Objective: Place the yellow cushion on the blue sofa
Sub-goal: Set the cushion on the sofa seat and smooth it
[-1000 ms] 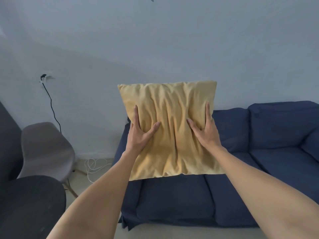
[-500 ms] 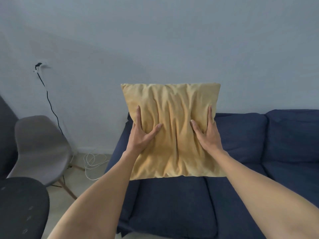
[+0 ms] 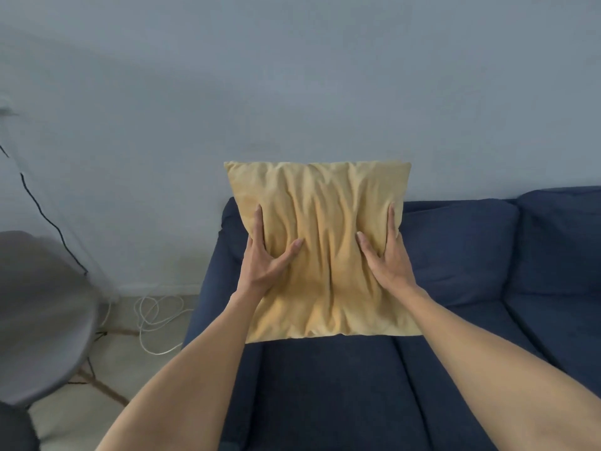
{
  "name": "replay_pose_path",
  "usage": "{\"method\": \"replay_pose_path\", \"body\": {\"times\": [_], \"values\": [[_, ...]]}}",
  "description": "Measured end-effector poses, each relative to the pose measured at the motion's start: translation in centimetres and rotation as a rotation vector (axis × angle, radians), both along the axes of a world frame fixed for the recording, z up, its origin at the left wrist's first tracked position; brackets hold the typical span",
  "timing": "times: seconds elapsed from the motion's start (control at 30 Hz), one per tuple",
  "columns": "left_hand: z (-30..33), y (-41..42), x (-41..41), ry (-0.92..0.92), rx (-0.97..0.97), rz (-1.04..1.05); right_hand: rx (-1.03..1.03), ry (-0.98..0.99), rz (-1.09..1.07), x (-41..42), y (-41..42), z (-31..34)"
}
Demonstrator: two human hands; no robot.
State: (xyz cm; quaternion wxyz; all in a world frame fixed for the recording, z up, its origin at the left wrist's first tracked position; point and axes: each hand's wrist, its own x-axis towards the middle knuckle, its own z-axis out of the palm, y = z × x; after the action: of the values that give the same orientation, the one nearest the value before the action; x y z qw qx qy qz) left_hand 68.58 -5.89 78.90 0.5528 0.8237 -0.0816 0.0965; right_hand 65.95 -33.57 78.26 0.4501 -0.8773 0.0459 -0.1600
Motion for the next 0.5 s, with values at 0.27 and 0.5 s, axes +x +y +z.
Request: {"method": "replay_pose_path", "body": {"times": [0.27, 0.5], "values": [[-6.7, -2.2, 6.7, 0.102, 0.131, -0.091, 0.093, 0.186, 0.133, 6.5, -3.1, -6.4], [-14.5, -4.9, 12.6, 0.181, 0.171, -0.068, 0.087, 0.253, 0.149, 13.0, -5.7, -14.0]]}}
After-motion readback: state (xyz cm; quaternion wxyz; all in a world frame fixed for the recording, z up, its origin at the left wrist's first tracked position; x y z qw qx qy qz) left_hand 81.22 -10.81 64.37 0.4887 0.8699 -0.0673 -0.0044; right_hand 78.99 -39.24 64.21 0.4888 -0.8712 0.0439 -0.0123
